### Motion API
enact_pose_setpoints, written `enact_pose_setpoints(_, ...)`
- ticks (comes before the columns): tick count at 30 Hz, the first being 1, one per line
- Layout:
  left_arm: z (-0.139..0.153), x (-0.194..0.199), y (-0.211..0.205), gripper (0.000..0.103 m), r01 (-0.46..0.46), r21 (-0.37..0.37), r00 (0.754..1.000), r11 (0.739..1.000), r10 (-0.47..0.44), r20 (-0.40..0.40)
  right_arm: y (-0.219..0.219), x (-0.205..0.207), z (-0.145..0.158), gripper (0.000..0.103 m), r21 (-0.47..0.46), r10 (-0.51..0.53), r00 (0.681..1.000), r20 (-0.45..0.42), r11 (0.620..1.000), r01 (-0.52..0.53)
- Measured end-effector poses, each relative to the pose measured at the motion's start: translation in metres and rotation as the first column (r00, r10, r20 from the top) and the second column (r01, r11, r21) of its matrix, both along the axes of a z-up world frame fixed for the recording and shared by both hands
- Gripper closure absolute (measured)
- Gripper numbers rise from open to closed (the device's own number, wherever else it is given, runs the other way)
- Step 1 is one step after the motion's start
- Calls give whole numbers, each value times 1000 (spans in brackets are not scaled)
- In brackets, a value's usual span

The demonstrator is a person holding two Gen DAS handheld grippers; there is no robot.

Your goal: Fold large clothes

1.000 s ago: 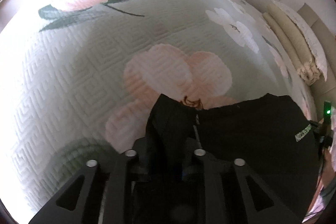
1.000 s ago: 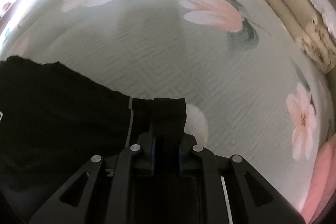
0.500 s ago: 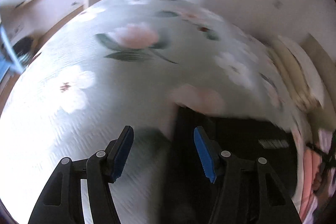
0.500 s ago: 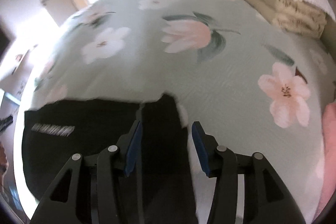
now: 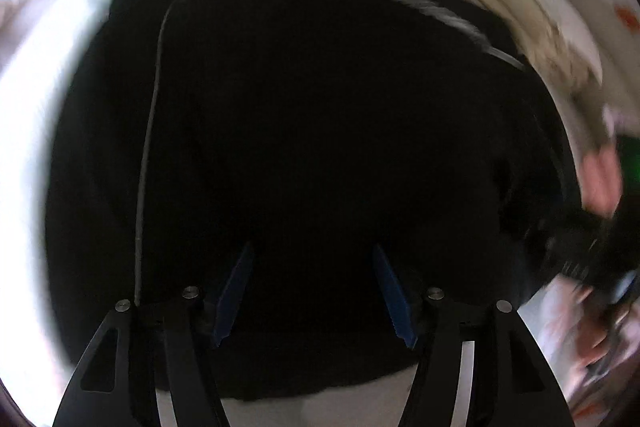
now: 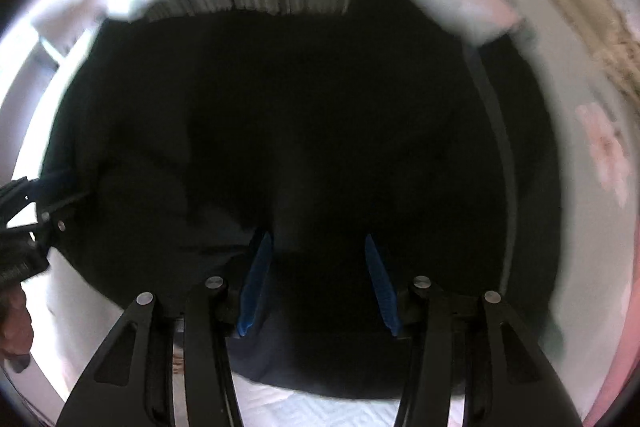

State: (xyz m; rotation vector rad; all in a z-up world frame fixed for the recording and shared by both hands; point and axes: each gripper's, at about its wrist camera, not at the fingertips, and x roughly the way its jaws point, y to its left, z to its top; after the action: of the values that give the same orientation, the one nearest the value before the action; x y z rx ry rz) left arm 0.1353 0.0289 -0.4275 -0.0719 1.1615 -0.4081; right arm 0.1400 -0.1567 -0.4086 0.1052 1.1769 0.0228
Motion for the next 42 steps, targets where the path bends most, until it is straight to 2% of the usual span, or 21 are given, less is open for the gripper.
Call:
enact_pose_setpoints(2, -3, 5, 5, 39, -7, -34, 1000, 999, 6, -19, -6, -2, -2, 52, 40, -29, 999, 17, 999, 29)
enact_pose_setpoints(5, 2, -1, -2, 39, 16, 22, 1000, 1000, -16, 13, -8, -4, 1, 52, 32, -47, 999, 16, 998, 46)
enact_pose_setpoints(7, 8, -5, 0, 39, 8, 20, 1000, 1000, -8, 21, -9, -6, 6, 53, 28, -42, 999, 18, 999, 41)
enact_pose_setpoints(9, 24, -11, 8, 39, -25, 2, 999, 1000, 25, 37, -16, -16, 26, 53, 43, -44, 998, 36, 998, 42)
enact_pose_setpoints(12, 47, -27, 24, 39, -65, 27, 991, 998, 62, 116, -34, -47, 56, 53, 41, -83, 992, 94, 996, 79)
enact_pose_setpoints(14, 54, -38, 36, 39, -104, 39, 986, 994, 98, 132, -48, -64, 59, 53, 12, -118, 988, 96, 993, 117)
enact_pose_setpoints(16, 39, -37, 53, 40, -157, 73, 984, 985, 150, 92, -61, -77, 42, 53, -58, -162, 986, 45, 985, 164)
enact_pose_setpoints(17, 23, -34, 60, 42, -164, 57, 986, 985, 162, 44, -66, -81, 25, 53, -74, -183, 983, -5, 981, 182)
enact_pose_setpoints(19, 6, -27, 60, 42, -162, 65, 987, 985, 162, 12, -72, -77, -6, 53, -34, -205, 975, -83, 979, 203)
enact_pose_setpoints(21, 1, -25, 47, 41, -148, 124, 989, 981, 144, 40, -76, -74, -16, 52, -7, -215, 973, -79, 977, 215)
enact_pose_setpoints(23, 3, -25, 43, 41, -132, 155, 991, 979, 125, 56, -74, -72, -13, 52, -25, -204, 975, -87, 979, 203)
enact_pose_setpoints(25, 9, -27, 48, 42, -121, 133, 992, 984, 116, 49, -72, -76, -7, 53, -25, -174, 980, -95, 985, 172)
enact_pose_setpoints(27, 23, -30, 56, 42, -92, 110, 995, 990, 87, 55, -81, -82, 6, 53, 21, -160, 983, -88, 986, 163)
enact_pose_setpoints(29, 45, -34, 69, 41, -82, 121, 990, 989, 67, 122, -97, -92, 25, 52, 74, -159, 987, -40, 984, 161)
enact_pose_setpoints(30, 54, -32, 77, 41, -85, 126, 987, 988, 66, 145, -107, -94, 37, 43, 89, -161, 987, -12, 983, 162)
enact_pose_setpoints(31, 60, -31, 84, 40, -94, 127, 985, 987, 73, 158, -118, -95, 46, 29, 98, -172, 985, 12, 981, 170)
enact_pose_setpoints(32, 67, -26, 93, 33, -111, 124, 982, 986, 89, 169, -127, -95, 50, 23, 106, -183, 983, 26, 978, 180)
enact_pose_setpoints(33, 74, -19, 102, 25, -129, 112, 979, 985, 109, 172, -137, -94, 53, 20, 114, -198, 979, 40, 975, 193)
enact_pose_setpoints(35, 80, -2, 123, 24, -177, 91, 972, 980, 160, 171, -156, -84, 51, 20, 122, -225, 973, 41, 968, 219)
enact_pose_setpoints(38, 76, 20, 149, 24, -206, 43, 972, 978, 199, 126, -169, -82, 44, 19, 169, -262, 964, 35, 953, 253)
enact_pose_setpoints(42, 54, 56, 169, 24, -183, -71, 983, 981, 183, -6, -195, -54, 27, 19, 279, -282, 959, 3, 922, 270)
